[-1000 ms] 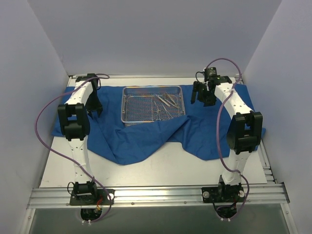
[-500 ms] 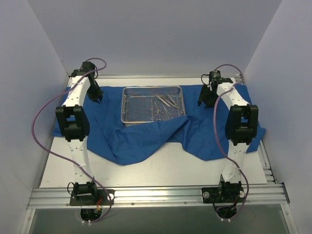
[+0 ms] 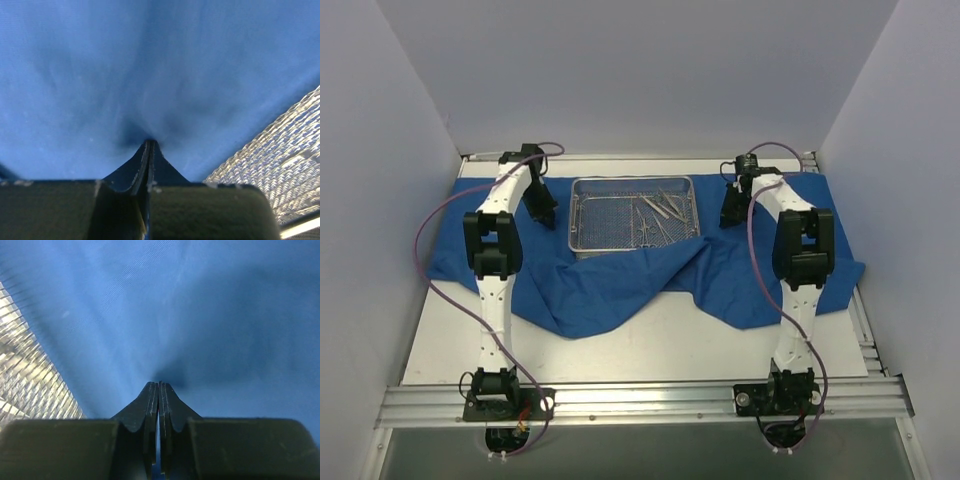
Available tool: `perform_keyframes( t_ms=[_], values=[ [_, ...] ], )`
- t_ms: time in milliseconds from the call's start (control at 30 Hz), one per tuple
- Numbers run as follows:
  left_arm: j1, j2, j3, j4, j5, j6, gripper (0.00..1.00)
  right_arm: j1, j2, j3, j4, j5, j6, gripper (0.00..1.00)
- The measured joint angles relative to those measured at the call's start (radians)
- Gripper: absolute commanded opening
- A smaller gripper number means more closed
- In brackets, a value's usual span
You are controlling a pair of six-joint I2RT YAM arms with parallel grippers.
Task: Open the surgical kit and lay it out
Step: Smooth out the surgical kit at the center of the board.
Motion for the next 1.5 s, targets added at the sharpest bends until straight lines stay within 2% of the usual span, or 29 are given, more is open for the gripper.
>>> perform_keyframes(
  t_ms=[233, 500, 733, 933, 1167, 1267, 1400, 1500],
  values=[
    [0.041, 0.2, 0.354, -0.177, 0.126, -0.001, 0.02, -0.007, 0.089, 0.058, 0.048, -0.045, 0.044, 0.0],
    [0.116, 0.335, 0.556, -0.17, 0.356, -0.09, 0.02, -0.011, 0.228, 0.268, 0.043, -0.131, 0.126, 0.0],
    [0.153, 0.399, 0.599, -0.008, 0.523, -0.209, 0.02, -0.037, 0.386, 0.501, 0.063, -0.232, 0.22, 0.0],
    [0.168, 0.426, 0.592, 0.144, 0.6, -0.293, 0.02, -0.081, 0.388, 0.451, 0.152, -0.332, 0.314, 0.0],
    [0.172, 0.434, 0.584, 0.216, 0.612, -0.329, 0.02, -0.144, 0.407, 0.483, 0.146, -0.344, 0.327, 0.0],
    [0.177, 0.43, 0.561, 0.235, 0.626, -0.334, 0.02, -0.165, 0.466, 0.592, 0.105, -0.346, 0.312, 0.0],
    [0.181, 0.411, 0.515, 0.266, 0.641, -0.341, 0.02, -0.182, 0.598, 0.837, 0.038, -0.352, 0.281, 0.0],
    [0.184, 0.412, 0.52, 0.266, 0.643, -0.351, 0.02, -0.185, 0.616, 0.865, 0.043, -0.363, 0.271, 0.0]
  ],
)
